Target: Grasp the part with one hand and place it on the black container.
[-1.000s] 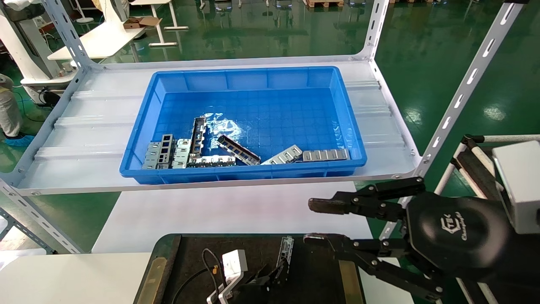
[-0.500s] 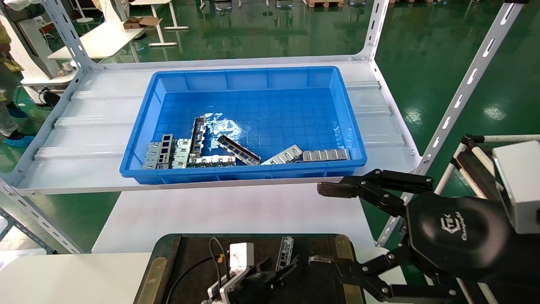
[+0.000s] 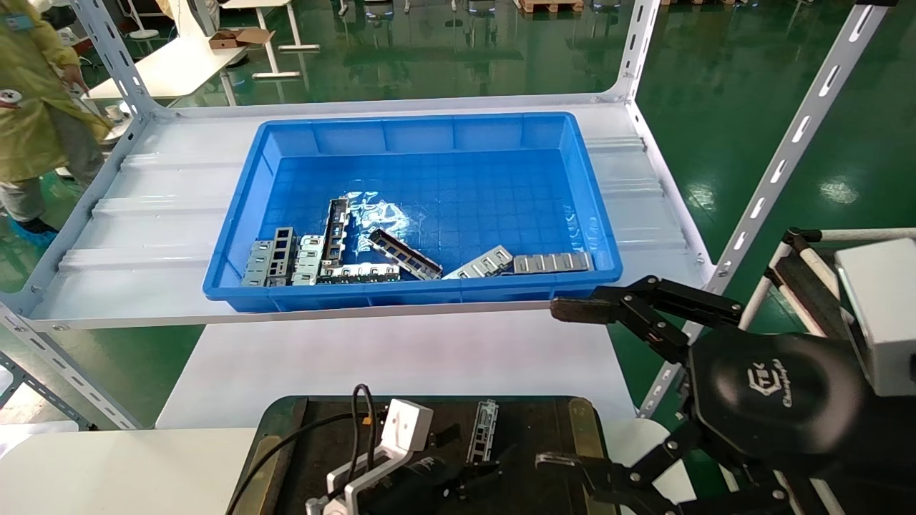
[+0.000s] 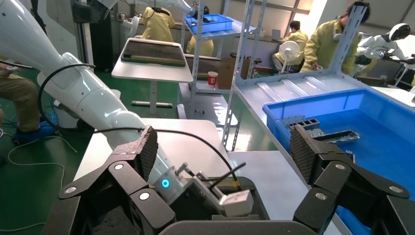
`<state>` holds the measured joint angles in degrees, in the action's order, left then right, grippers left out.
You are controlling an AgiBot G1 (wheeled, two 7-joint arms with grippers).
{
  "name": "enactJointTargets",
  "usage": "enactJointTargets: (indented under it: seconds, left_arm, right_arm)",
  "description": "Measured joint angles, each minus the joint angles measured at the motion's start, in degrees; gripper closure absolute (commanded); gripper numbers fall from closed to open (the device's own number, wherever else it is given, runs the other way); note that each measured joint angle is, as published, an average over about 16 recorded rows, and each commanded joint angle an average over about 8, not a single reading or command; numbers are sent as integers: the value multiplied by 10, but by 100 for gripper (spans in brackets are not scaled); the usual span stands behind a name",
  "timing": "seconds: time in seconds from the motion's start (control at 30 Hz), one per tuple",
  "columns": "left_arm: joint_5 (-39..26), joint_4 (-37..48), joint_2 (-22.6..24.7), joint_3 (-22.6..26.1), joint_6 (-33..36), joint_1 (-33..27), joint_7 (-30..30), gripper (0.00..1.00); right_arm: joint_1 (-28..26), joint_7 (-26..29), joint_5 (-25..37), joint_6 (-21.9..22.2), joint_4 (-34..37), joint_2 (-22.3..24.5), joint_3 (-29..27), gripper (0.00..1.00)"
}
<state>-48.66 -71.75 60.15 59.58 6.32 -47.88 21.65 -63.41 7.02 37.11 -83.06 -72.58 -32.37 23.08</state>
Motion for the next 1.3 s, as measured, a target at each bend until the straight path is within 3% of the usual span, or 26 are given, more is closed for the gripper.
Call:
enactJointTargets:
  seconds: [0.37,0.87,1.3]
  left_arm:
    - [5,-29,-72,-71,146,20,-84,0]
    - [66,-4,-142,-157,350,44,-216,0]
    - [97,19,-173,-182,433,45,-252,0]
  right_arm:
    - [0,0,0,0,0,0,0,0]
    - [0,0,0,0,0,0,0,0]
    - [0,0,0,0,0,0,0,0]
